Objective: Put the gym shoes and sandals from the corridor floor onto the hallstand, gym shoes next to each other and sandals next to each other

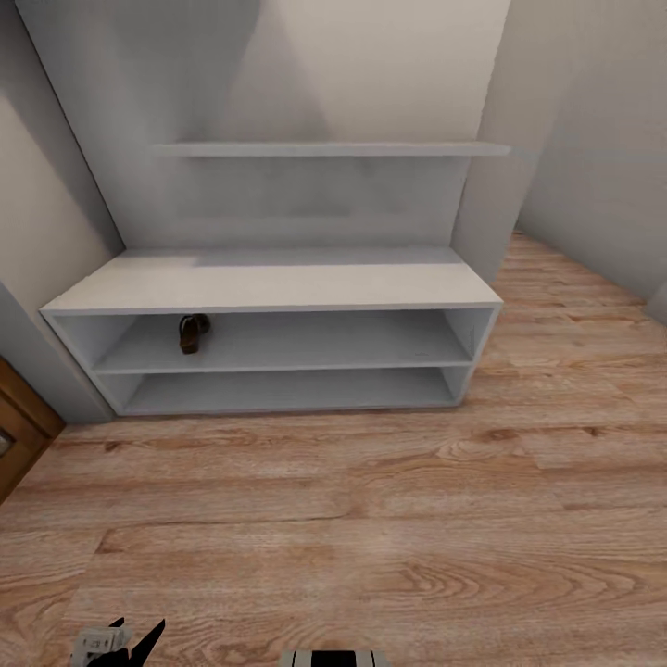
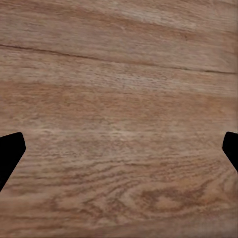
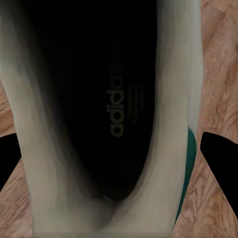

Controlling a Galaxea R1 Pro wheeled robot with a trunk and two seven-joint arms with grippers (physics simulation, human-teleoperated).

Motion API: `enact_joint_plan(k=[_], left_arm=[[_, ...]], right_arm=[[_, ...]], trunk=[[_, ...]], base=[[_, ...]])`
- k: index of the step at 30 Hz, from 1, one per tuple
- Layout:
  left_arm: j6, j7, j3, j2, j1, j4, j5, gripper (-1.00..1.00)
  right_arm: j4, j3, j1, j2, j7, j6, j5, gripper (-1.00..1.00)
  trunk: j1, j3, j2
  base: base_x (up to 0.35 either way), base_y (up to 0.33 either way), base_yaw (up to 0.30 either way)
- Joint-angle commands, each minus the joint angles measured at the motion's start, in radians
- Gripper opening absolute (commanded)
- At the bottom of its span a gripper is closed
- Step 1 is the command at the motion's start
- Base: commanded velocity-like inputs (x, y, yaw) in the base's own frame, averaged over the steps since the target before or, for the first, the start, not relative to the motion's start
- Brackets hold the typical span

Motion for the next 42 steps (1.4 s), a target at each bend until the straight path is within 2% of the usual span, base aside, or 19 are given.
enact_joint_plan(k=[1,15,29,30,32,34,36,37,38,39,41,42], left_arm=[[0.002,-0.009,0.004,0.0,-0.001,0.001,0.004,1.0],[0.002,-0.008,0.004,0.001,-0.001,-0.001,0.004,1.0],[0.001,-0.013,0.006,0.007,-0.001,0.003,0.004,1.0],[0.0,-0.069,0.037,0.013,0.001,0.005,0.0,1.0],[0.001,-0.081,0.038,0.012,0.001,0.005,-0.001,1.0],[0.002,-0.088,0.041,0.007,0.001,0.005,0.0,1.0],[0.002,-0.083,0.042,0.006,0.001,0.005,0.001,1.0],[0.001,-0.075,0.044,0.004,0.001,0.005,0.001,1.0],[0.001,-0.071,0.046,0.004,0.001,0.005,0.002,1.0],[0.0,-0.068,0.048,0.003,0.001,0.005,0.003,1.0],[0.0,-0.067,0.05,0.002,0.001,0.005,0.005,1.0],[-0.001,-0.066,0.051,0.002,0.001,0.005,0.006,1.0]], right_arm=[[0.0,0.003,0.0,0.0,0.0,-0.004,-0.01,-1.0],[0.0,0.003,0.0,0.0,0.0,-0.004,-0.01,-1.0],[0.0,0.004,0.0,0.0,0.001,-0.004,-0.01,-1.0],[0.002,0.02,0.0,0.024,0.005,-0.003,0.0,-1.0],[0.0,0.036,0.0,0.049,0.006,-0.003,0.01,-1.0],[-0.027,0.099,0.0,0.12,0.005,-0.002,0.047,-1.0],[-0.053,0.139,0.0,0.157,0.004,-0.002,0.072,-1.0],[-0.087,0.18,0.0,0.194,0.003,-0.001,0.099,-1.0],[-0.105,0.2,0.0,0.213,0.002,-0.001,0.114,-1.0],[-0.141,0.239,0.0,0.249,0.0,0.002,0.142,-1.0],[-0.177,0.273,0.0,0.285,0.0,0.005,0.169,-1.0],[-0.211,0.301,-0.001,0.32,0.0,0.01,0.194,-1.0]], trunk=[[0.0,-0.001,0.0],[0.0,-0.001,0.0],[0.0,-0.001,0.0],[0.0,-0.001,0.0],[0.0,-0.001,0.0],[0.0,-0.001,0.0],[0.0,-0.001,0.0],[0.0,-0.001,0.0],[0.0,-0.001,0.0],[0.0,-0.001,0.0],[0.0,-0.001,0.0],[0.0,-0.001,0.0]], base=[[-0.005,-0.058,0.0],[-0.07,-0.209,0.0],[-0.038,-0.019,0.0],[0.0,0.0,0.0],[0.0,0.0,0.0],[0.0,0.0,0.0],[0.0,0.0,0.0],[0.0,0.0,0.0],[0.0,0.0,0.0],[0.0,0.0,0.0],[0.0,0.0,0.0],[0.0,0.0,0.0]])
